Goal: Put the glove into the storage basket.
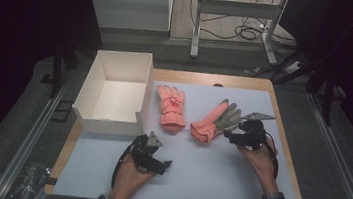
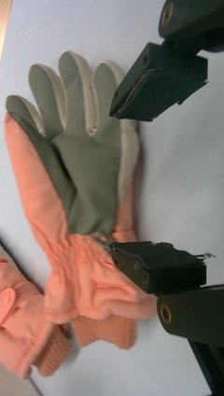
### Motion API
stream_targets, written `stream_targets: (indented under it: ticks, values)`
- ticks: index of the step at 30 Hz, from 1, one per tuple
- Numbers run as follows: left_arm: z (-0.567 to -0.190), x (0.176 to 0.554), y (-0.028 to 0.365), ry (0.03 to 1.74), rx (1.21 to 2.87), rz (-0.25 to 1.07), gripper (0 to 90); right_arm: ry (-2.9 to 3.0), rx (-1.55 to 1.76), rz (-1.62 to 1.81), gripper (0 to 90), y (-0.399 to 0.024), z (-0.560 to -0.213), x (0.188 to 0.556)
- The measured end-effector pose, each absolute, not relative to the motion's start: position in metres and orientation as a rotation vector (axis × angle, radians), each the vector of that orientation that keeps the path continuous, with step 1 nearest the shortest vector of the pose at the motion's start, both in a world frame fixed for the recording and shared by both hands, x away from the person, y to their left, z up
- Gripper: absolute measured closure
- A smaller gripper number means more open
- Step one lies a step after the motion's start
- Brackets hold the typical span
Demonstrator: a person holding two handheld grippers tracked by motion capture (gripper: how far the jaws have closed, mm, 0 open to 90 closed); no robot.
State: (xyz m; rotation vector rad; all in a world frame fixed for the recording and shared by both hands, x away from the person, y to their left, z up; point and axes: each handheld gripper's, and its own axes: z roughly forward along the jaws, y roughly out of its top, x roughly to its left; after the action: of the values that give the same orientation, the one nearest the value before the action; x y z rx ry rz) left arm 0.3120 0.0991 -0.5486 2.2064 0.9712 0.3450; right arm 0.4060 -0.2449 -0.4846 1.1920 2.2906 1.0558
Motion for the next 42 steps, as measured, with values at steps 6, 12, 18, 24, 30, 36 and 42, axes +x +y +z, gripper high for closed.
stream_targets:
  ticks: [6, 12, 18, 24, 30, 36, 42]
  values:
    - [-0.549, 0.312, 0.099, 0.971, 2.206, 0.345, 0.0, 2.288, 1.218, 1.082, 37.0, -0.235, -0.482, 0.422]
    - [-0.549, 0.312, 0.099, 0.971, 2.206, 0.345, 0.0, 2.271, 1.234, 1.059, 43.6, -0.222, -0.483, 0.436]
    - [-0.549, 0.312, 0.099, 0.971, 2.206, 0.346, 0.0, 2.281, 1.312, 0.958, 46.6, -0.215, -0.494, 0.452]
    - [-0.549, 0.312, 0.099, 0.976, 2.203, 0.342, 0.0, 2.299, 1.313, 0.933, 58.3, -0.212, -0.504, 0.457]
    - [-0.549, 0.312, 0.099, 0.975, 2.203, 0.342, 0.0, 2.303, 1.292, 0.919, 84.2, -0.211, -0.506, 0.455]
    - [-0.549, 0.312, 0.099, 0.976, 2.203, 0.342, 0.0, 2.305, 1.291, 0.969, 87.0, -0.215, -0.5, 0.453]
    - [-0.549, 0.312, 0.099, 0.976, 2.203, 0.342, 0.0, 2.326, 1.288, 1.042, 87.2, -0.22, -0.492, 0.448]
